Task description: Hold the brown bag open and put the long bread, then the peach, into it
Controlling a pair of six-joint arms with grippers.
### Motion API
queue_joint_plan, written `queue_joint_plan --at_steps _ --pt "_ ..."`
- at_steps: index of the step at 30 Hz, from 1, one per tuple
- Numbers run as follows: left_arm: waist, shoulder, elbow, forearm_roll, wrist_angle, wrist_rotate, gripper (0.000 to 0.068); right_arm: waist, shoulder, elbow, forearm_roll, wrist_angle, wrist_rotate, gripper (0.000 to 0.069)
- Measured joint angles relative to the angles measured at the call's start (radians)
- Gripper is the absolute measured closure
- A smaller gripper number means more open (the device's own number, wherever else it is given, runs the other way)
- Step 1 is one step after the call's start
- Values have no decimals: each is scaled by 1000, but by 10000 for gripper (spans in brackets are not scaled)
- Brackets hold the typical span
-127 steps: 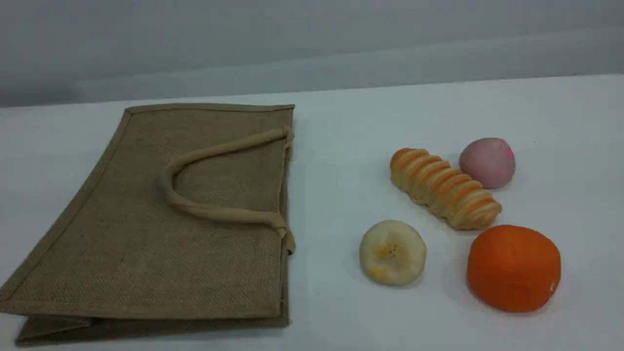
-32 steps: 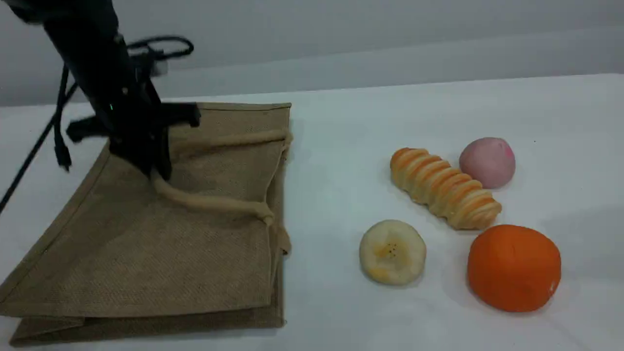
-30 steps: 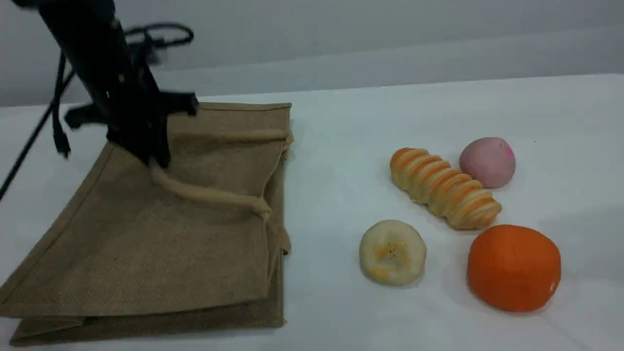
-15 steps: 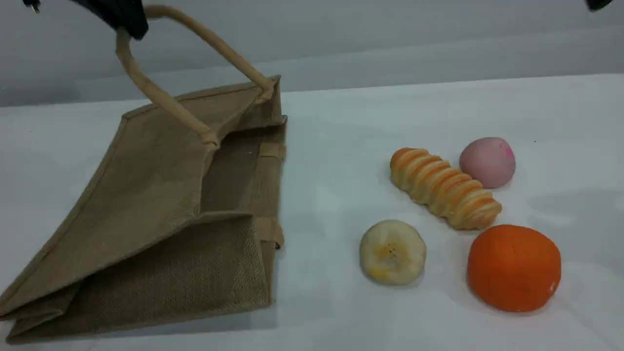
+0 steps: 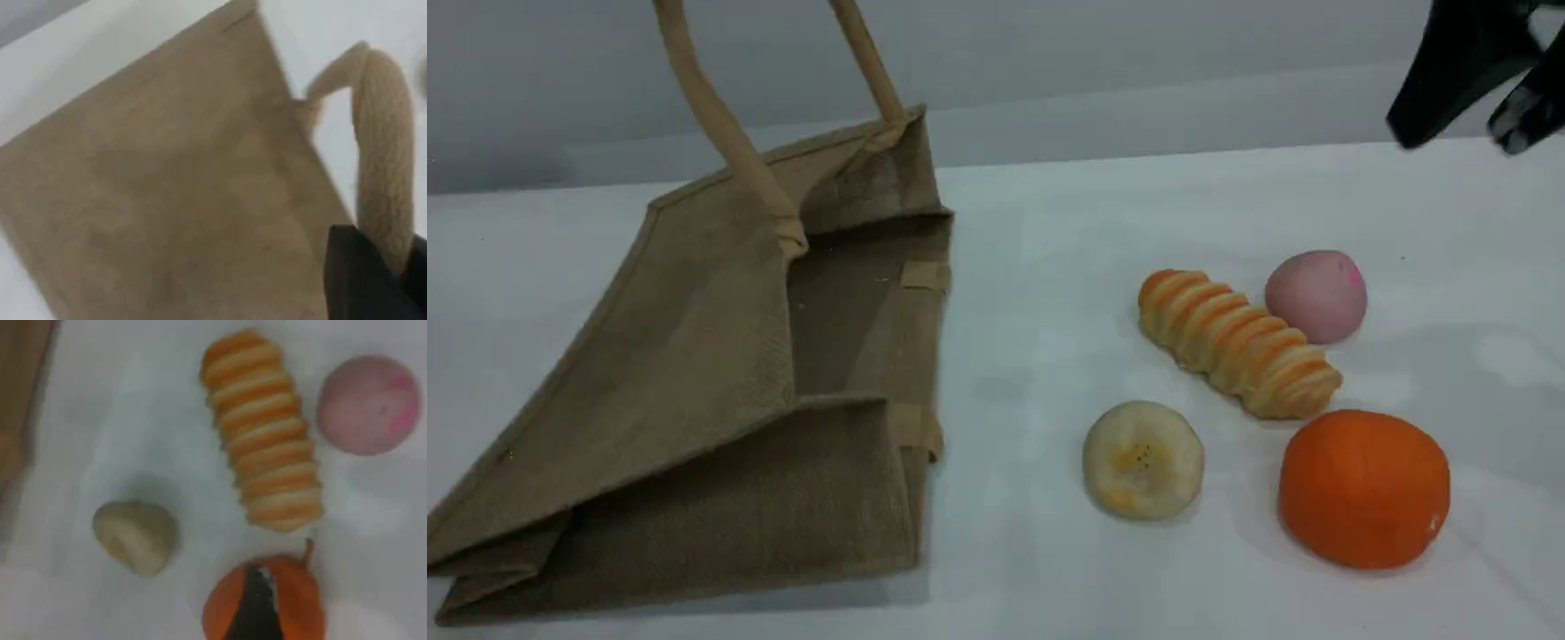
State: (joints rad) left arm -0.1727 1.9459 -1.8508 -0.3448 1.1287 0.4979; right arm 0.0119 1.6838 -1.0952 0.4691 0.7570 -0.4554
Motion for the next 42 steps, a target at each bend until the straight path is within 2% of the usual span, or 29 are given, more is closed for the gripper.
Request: queue_joint_plan --at_steps 9,16,20,25,28,33,42 --pt "0 -6 -120 -81 91 56 583 132 138 0 3 -87 -268 172" --pt "0 -6 -178 -162 94 176 583 211 221 0 0 -176 -371 172" --pt "0 -5 -178 -186 94 230 583 211 231 -1 0 -241 -377 172" --pt "0 -5 -178 -191 94 229 583 211 264 -18 24 -311 -353 172" --pt "0 -5 -178 -217 94 227 583 219 295 -48 48 -307 -355 172" --pt "0 -5 -178 -215 93 227 583 249 340 -76 47 -334 -357 172" --pt "0 -5 -178 -215 92 223 583 249 447 -127 36 -366 -366 172"
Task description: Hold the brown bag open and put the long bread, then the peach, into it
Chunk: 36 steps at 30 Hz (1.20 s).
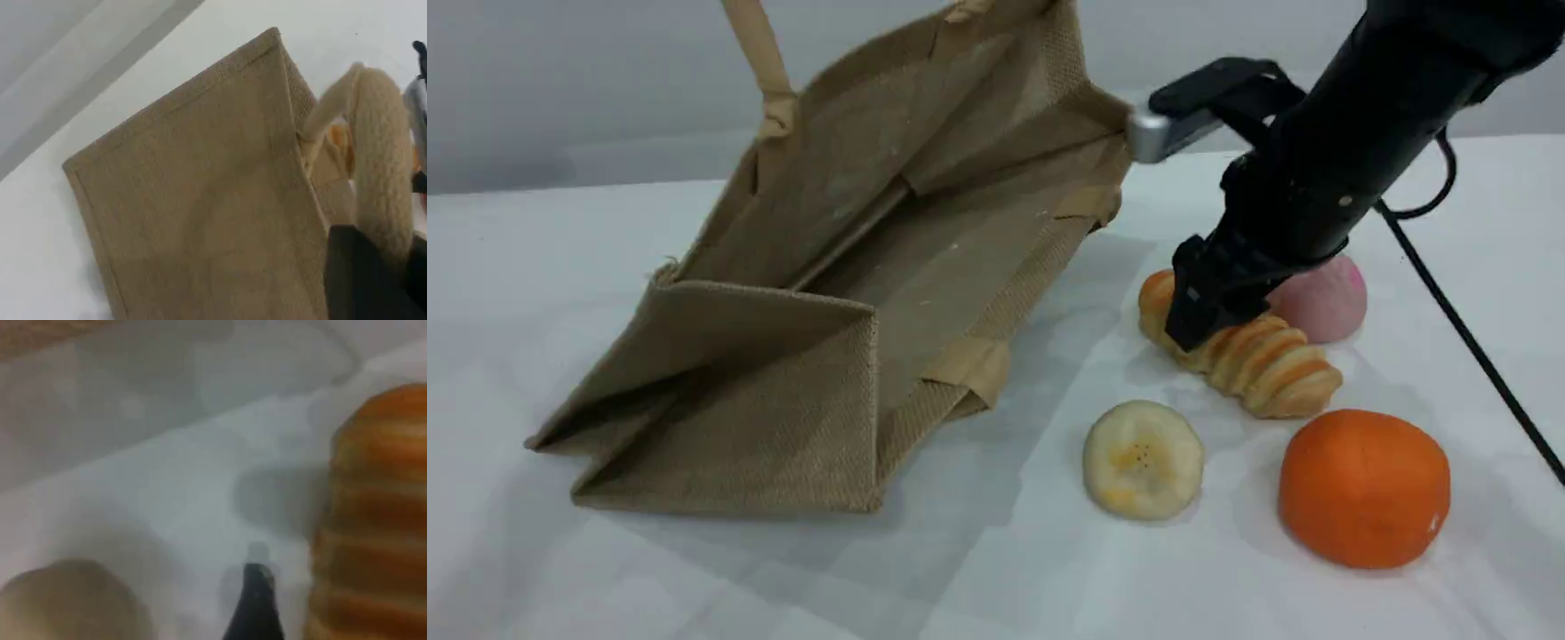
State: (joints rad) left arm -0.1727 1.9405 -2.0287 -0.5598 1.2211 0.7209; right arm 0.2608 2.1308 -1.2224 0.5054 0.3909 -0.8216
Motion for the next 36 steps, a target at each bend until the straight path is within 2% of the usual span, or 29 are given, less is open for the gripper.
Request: queue_joint_plan --at_steps 8,12,16,22,24,29,36 --pt "0 0 0 0 0 0 583 0 71 -34 -12 -32 0 174" --pt "0 0 0 -1 0 0 583 0 97 -35 -23 -53 -1 208" --pt "0 0 0 -1 0 0 583 0 102 -35 -50 -58 0 316" --pt "0 0 0 -1 0 0 583 -1 103 -35 -70 -61 1 571" --pt "0 0 0 -1 0 0 583 -1 103 -35 -70 -60 3 617" --pt "0 0 0 3 0 3 583 -1 67 -32 -69 34 22 625" --pt "0 0 0 6 0 3 583 -1 -86 -32 -70 158 177 633"
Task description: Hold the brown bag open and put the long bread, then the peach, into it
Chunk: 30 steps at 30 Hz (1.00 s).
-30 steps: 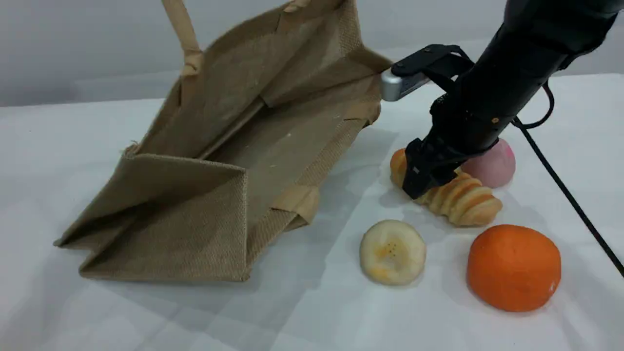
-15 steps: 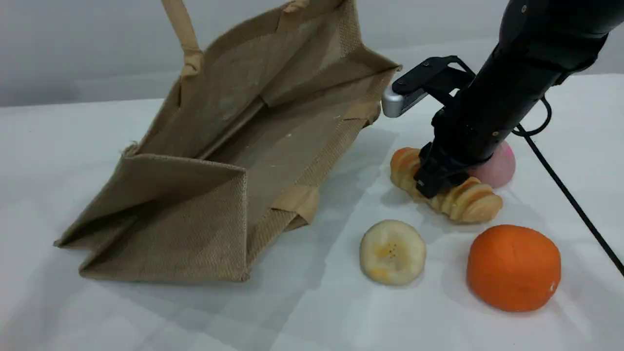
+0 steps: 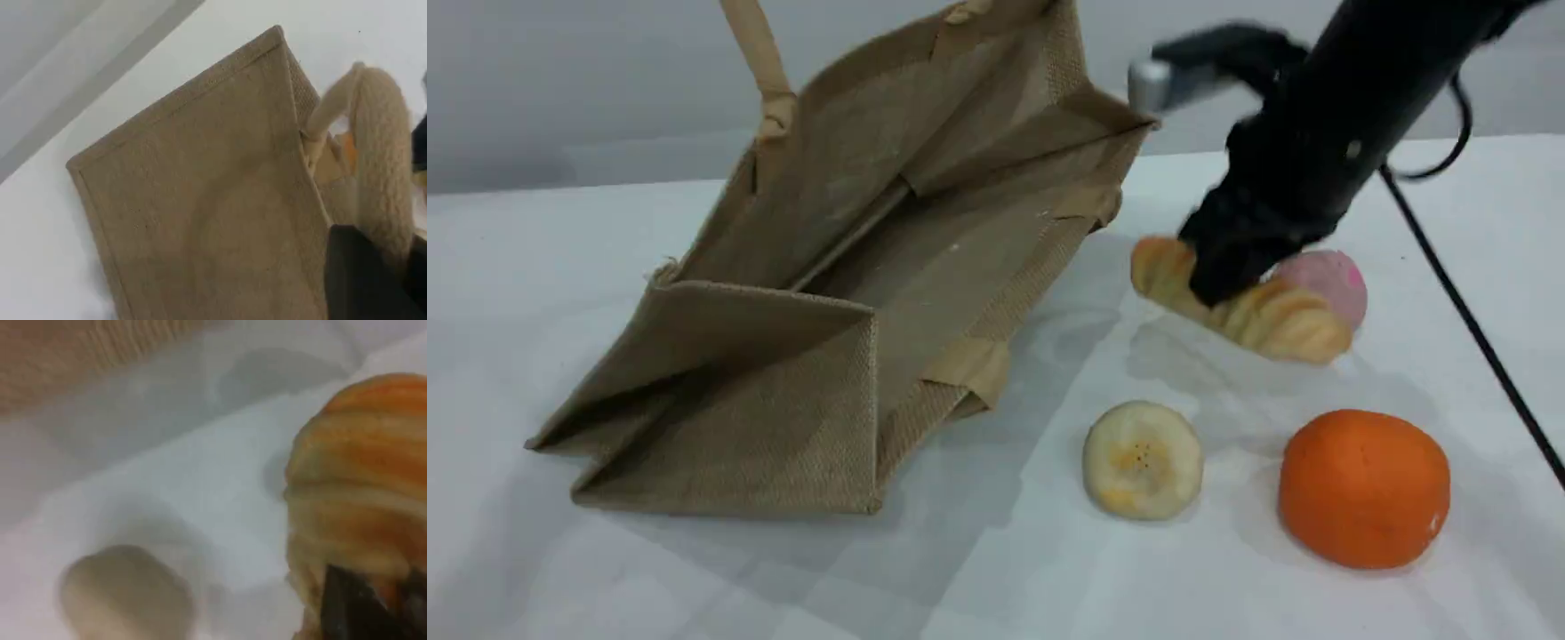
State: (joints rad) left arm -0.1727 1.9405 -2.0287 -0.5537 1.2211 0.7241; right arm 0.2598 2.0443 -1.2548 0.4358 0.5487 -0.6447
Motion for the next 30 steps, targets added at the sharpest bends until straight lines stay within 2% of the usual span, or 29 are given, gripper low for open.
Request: queue_joint_plan --at_steps 8,13,17,21,30 --pt "0 0 0 0 0 3 583 0 -221 0 6 150 232 636" --pt "0 0 0 0 0 3 583 -1 -333 -1 89 266 333 636" --pt "0 0 0 -3 0 3 583 -1 -336 -1 226 326 311 638" --pt "0 0 0 -30 0 7 583 -1 -334 -1 379 307 264 638" --pt "0 0 0 -33 0 27 583 -1 -224 -1 599 270 159 638"
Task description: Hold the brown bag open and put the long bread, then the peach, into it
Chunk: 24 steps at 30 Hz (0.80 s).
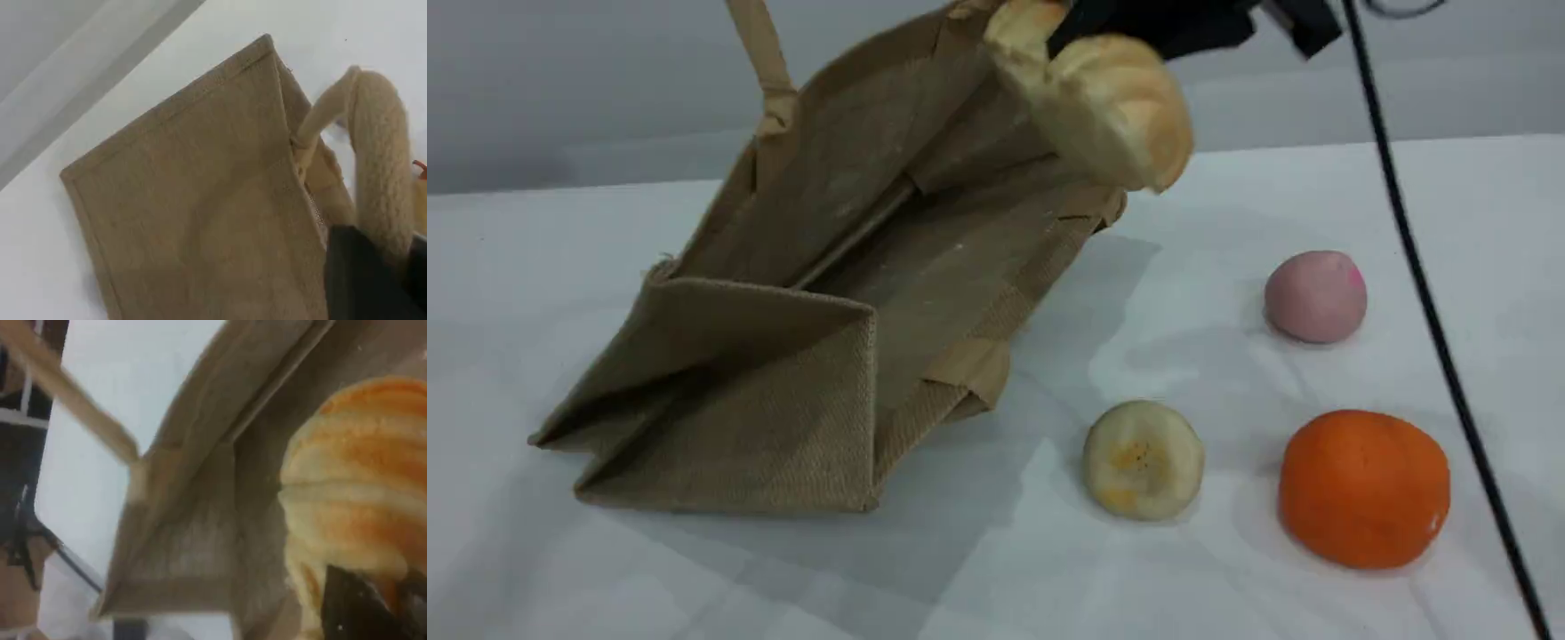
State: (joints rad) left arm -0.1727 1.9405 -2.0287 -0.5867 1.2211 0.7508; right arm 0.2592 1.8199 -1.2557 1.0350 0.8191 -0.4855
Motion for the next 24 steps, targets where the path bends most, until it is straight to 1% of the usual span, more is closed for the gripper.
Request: queue_joint_plan --at_steps 4,9,15,20,24 --pt "0 0 0 0 0 1 583 0 74 0 97 -26 -85 638" --pt "0 0 0 0 0 1 583 15 157 -1 251 -56 -234 638" --pt "0 0 0 0 0 1 583 81 230 -41 420 -141 -403 638" --pt "0 0 0 0 0 1 583 112 292 -86 466 -229 -464 638" --pt "0 0 0 0 0 1 583 112 347 -101 506 -277 -469 638"
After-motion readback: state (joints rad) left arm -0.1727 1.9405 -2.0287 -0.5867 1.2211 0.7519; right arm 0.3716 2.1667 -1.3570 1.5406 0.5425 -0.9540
